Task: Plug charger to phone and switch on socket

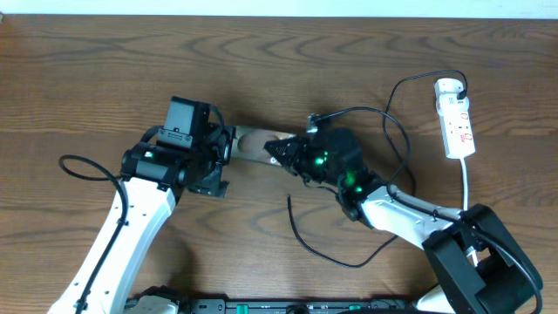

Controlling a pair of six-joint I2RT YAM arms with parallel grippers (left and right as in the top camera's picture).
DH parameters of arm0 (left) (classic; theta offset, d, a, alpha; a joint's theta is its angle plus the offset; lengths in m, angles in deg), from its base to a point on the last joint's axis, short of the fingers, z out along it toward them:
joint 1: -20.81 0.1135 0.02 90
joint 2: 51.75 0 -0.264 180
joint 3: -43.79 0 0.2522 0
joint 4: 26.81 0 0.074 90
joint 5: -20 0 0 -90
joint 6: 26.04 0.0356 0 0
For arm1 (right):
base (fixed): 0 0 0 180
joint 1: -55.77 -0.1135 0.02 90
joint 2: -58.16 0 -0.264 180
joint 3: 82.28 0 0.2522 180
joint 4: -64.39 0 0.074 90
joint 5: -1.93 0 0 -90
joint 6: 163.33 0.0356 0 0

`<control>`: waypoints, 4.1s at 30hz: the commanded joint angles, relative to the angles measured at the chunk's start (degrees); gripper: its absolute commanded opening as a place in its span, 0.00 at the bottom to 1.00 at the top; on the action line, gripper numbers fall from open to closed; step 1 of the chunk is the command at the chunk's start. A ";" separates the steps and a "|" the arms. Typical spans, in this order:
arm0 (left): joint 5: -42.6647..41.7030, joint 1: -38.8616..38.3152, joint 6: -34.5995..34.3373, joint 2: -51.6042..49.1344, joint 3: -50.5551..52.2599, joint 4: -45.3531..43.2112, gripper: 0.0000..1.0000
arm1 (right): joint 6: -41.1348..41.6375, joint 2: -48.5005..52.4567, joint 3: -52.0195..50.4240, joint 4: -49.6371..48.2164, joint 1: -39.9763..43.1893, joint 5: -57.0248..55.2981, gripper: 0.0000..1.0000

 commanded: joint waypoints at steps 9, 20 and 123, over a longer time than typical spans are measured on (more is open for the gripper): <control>1.05 0.50 4.59 0.68 -1.55 -6.49 0.91 | 23.85 -0.26 0.57 -19.43 3.13 6.03 0.01; 2.58 0.50 4.61 0.66 -1.55 -15.56 0.91 | 29.18 -0.26 0.57 -24.79 3.06 7.50 0.01; -19.17 5.49 17.03 0.57 15.56 -63.23 0.07 | 32.00 -0.26 0.55 -31.76 0.35 8.61 0.01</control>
